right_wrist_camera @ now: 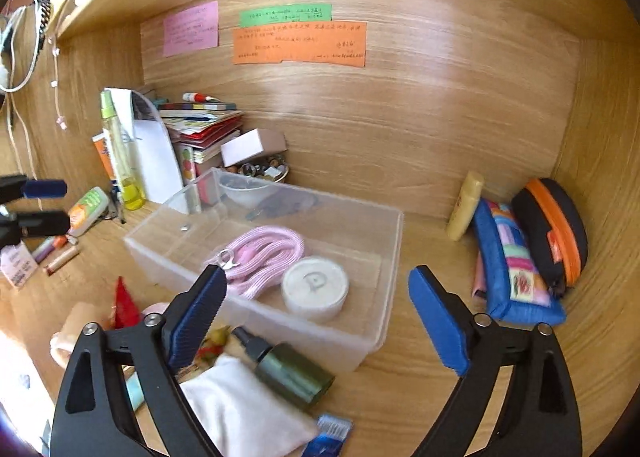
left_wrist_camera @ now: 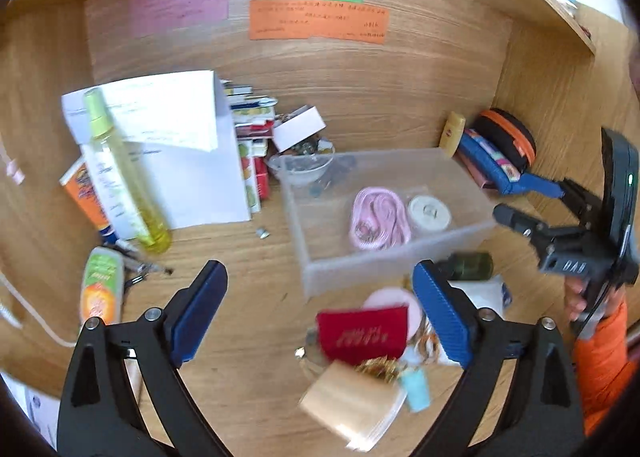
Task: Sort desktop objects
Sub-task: 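Grasp the cream cylindrical jar with the left gripper while the right gripper grasps the green spray bottle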
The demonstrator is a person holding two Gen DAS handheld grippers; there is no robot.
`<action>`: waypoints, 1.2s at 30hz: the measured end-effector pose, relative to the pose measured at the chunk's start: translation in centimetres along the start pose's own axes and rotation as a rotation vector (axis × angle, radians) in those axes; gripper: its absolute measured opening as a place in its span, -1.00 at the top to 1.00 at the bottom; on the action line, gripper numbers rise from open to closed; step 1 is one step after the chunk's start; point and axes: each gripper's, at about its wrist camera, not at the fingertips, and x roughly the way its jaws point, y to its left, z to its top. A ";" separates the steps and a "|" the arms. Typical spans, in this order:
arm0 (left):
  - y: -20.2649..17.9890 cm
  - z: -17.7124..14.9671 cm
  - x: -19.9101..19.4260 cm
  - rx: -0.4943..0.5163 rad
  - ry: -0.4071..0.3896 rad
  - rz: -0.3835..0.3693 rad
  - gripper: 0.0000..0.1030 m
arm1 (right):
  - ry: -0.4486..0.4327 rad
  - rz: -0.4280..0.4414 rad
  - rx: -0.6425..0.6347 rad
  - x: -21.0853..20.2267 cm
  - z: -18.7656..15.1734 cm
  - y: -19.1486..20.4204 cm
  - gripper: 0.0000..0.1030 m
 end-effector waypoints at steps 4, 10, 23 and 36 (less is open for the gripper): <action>0.6 -2.7 -1.1 -0.004 -0.006 0.005 -0.86 | 0.011 -0.017 0.000 -0.6 -1.0 0.6 -0.82; 1.1 -5.8 -1.6 -0.035 0.018 -0.054 -0.86 | 0.067 -0.045 0.013 0.2 -3.1 1.5 -0.82; -0.7 -10.0 1.6 0.037 0.133 -0.150 -0.86 | 0.202 -0.074 0.119 2.9 -6.1 1.3 -0.82; -1.1 -10.0 4.9 0.001 0.154 -0.181 -0.86 | 0.291 -0.020 0.232 6.1 -6.5 0.0 -0.40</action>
